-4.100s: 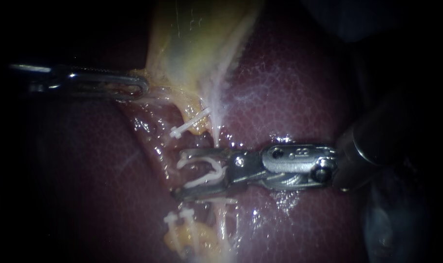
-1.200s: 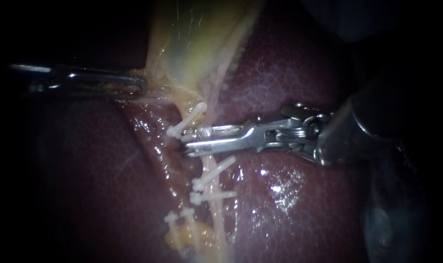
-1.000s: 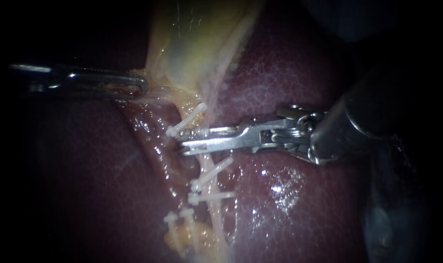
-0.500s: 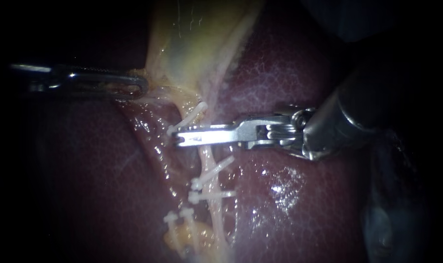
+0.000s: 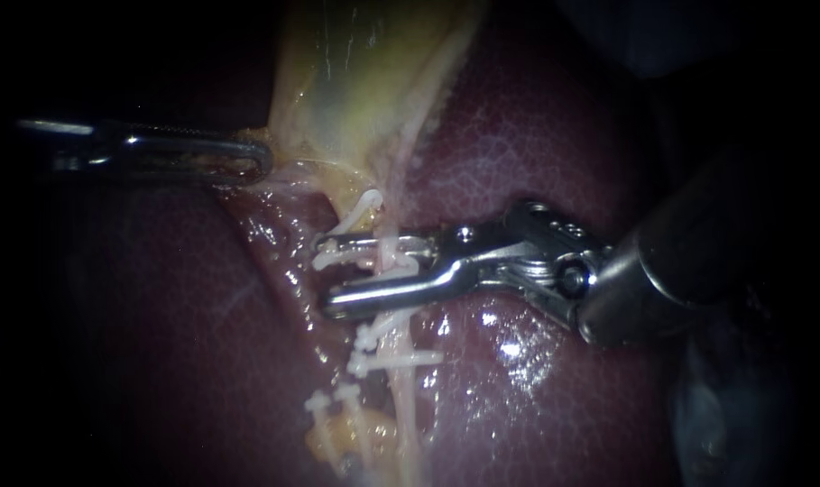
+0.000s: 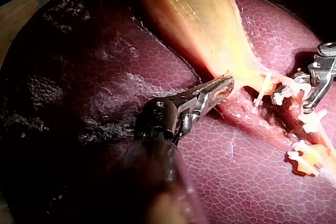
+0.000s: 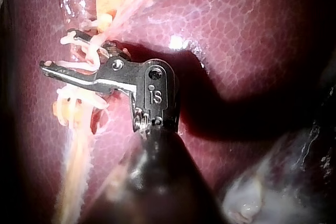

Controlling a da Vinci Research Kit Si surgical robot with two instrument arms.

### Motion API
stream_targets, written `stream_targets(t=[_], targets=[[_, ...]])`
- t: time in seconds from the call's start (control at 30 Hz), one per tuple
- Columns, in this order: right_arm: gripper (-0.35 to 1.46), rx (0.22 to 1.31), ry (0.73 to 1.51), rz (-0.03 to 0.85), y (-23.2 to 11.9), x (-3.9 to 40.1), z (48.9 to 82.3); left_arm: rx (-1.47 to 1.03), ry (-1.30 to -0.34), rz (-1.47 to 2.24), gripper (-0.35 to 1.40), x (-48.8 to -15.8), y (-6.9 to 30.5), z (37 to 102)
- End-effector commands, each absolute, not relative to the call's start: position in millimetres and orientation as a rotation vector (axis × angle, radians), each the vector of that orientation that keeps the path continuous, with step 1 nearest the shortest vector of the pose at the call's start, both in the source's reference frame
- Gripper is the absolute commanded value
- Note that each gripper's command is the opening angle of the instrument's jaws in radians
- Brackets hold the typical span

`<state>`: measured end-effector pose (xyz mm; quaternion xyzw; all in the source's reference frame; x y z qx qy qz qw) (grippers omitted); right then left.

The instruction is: Clipping third clip right tube

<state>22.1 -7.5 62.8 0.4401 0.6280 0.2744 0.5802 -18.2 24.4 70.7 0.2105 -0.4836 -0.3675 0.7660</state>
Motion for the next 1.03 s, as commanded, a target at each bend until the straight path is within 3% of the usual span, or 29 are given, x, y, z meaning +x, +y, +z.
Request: stream_targets(t=[0.03,0.47,0.57,0.67,1.03], targets=[[0.35,1.030,1.467,0.640,-7.5,22.0,62.7,0.457,-1.050,-0.798,-0.35,-18.2,24.4,70.7],[-0.07,1.015,1.462,0.703,-5.6,20.2,62.7,0.461,-1.050,-0.804,-0.35,-18.3,24.4,70.7],[-0.35,1.018,1.459,0.712,-5.3,19.6,62.8,0.464,-1.049,-0.809,-0.35,-18.3,24.4,70.8],[-0.35,1.068,1.401,0.802,-5.1,19.2,62.9,0.464,-1.049,-0.809,-0.35,-18.3,24.4,70.8],[-0.35,1.075,1.400,0.793,-5.1,19.2,63.0,0.464,-1.049,-0.808,-0.35,-18.2,24.4,70.9]])
